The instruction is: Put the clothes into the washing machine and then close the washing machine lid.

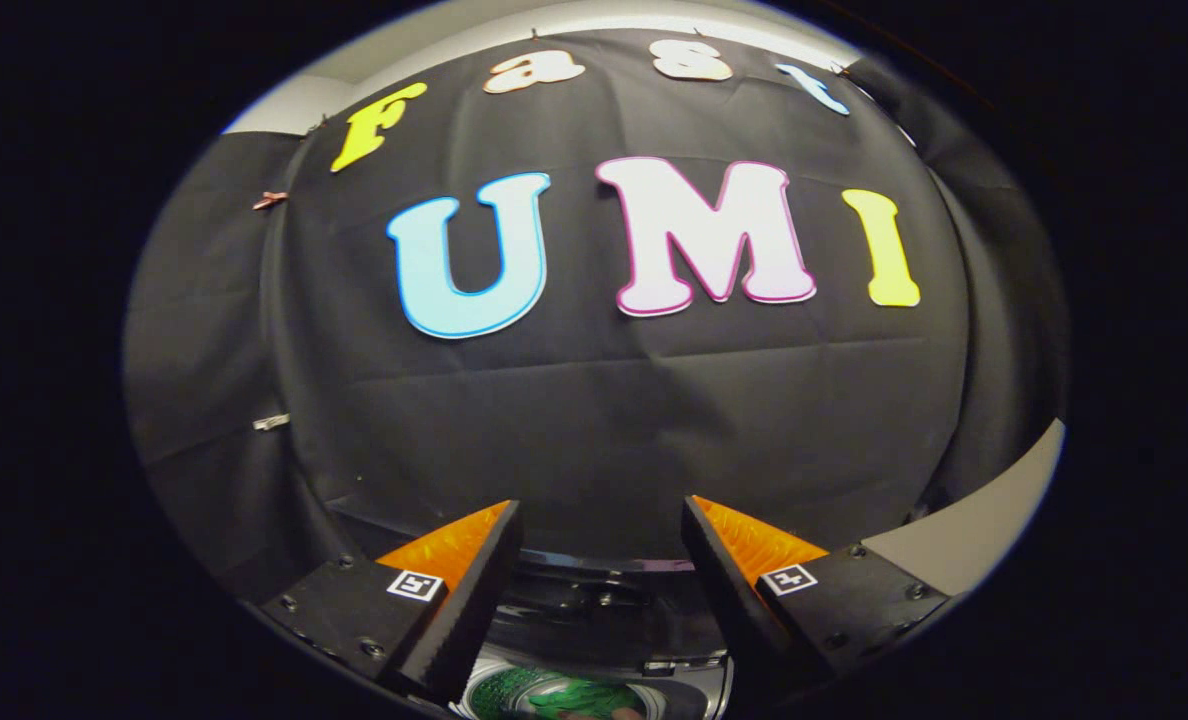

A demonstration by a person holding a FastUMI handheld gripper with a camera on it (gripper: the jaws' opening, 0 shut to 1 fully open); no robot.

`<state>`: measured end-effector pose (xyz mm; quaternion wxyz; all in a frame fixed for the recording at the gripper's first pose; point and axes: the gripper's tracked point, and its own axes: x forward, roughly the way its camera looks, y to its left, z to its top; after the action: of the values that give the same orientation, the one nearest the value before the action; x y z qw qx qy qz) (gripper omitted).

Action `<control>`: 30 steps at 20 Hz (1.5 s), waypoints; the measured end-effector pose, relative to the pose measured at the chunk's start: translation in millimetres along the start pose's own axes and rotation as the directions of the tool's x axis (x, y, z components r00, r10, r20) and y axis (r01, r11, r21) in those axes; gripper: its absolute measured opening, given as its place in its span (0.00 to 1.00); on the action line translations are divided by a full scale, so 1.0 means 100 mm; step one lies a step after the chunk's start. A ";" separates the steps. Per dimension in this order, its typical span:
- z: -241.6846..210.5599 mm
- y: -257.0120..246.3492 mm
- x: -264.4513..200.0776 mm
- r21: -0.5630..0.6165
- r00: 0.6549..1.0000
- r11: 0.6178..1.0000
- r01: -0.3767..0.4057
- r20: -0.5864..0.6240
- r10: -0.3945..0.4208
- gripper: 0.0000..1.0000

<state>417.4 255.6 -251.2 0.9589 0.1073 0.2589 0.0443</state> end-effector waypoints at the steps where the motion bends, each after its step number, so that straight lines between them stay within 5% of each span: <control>1: -0.01 -0.07 0.06 0.012 1.000 1.000 0.025 0.000 -0.025 0.99; 11: -0.13 -0.27 0.31 -0.027 0.990 0.990 0.136 -0.020 -0.137 0.99; 30: -0.29 -0.29 0.27 -0.069 0.984 0.988 0.141 -0.096 -0.147 1.00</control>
<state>426.7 236.1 -295.0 0.9482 0.0559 0.3124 -0.0119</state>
